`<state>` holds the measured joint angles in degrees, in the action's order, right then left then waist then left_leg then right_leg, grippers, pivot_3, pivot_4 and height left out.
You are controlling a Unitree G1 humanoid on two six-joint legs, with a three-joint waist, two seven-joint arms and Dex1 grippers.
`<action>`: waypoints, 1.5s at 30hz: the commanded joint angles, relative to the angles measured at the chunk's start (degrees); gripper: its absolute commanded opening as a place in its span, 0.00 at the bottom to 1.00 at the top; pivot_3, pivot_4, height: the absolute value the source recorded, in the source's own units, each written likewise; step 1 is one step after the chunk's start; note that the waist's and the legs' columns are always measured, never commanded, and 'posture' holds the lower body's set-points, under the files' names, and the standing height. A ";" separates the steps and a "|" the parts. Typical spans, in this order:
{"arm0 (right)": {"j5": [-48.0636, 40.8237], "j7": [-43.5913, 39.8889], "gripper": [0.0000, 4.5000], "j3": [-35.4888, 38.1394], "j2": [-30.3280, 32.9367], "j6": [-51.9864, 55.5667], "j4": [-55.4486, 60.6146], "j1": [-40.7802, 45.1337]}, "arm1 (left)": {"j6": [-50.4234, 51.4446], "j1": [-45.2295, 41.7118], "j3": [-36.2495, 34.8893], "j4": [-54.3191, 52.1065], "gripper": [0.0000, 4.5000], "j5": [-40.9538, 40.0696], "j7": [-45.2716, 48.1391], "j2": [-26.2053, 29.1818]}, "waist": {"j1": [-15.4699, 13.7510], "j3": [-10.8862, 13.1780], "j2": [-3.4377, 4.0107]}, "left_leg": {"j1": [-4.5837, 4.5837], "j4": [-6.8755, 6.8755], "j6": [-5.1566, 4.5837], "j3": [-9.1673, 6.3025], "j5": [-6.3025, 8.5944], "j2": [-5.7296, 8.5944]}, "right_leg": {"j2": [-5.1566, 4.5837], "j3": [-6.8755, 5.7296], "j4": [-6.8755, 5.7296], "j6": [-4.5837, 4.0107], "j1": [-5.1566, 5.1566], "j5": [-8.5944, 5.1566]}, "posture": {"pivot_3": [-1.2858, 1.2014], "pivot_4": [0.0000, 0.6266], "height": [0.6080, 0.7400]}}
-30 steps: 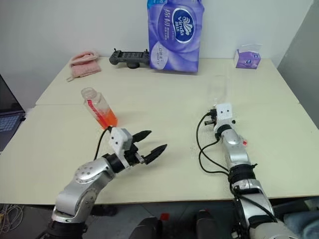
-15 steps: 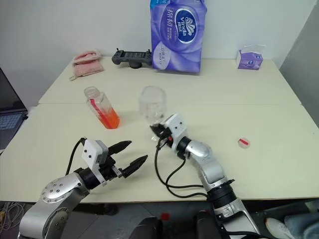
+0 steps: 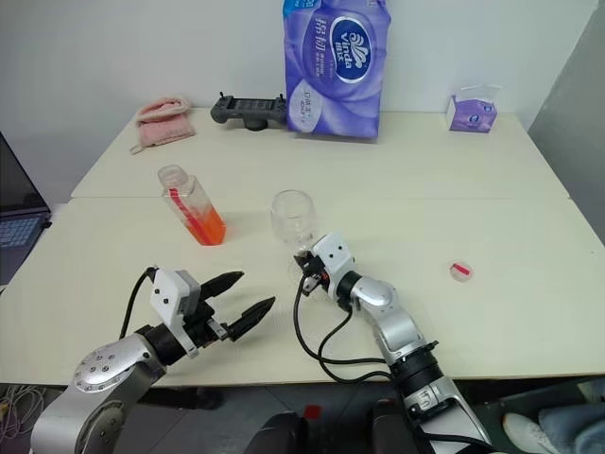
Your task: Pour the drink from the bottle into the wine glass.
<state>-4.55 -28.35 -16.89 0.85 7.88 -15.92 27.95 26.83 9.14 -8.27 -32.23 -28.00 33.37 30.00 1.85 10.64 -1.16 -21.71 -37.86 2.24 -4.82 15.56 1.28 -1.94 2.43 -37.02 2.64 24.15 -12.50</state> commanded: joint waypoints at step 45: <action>-35.42 -31.21 0.99 14.16 44.75 45.16 27.20 27.79 | -12.41 -24.00 -10.49 23.03 1.00 12.36 -22.38 -7.77 | -0.31 0.06 -0.04 | -0.16 -0.12 -0.12 0.03 0.07 0.04 | -0.13 -0.07 0.11 -0.01 -0.03 0.07 | 0.52 0.24 1.00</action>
<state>-39.94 -58.98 -3.72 45.67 54.15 10.91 54.14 14.64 -13.69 -18.33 -9.23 -15.58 10.34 21.30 1.54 10.70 -1.19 -21.86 -37.98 2.11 -4.80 15.63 1.32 -2.07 2.36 -36.90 2.63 24.13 -12.43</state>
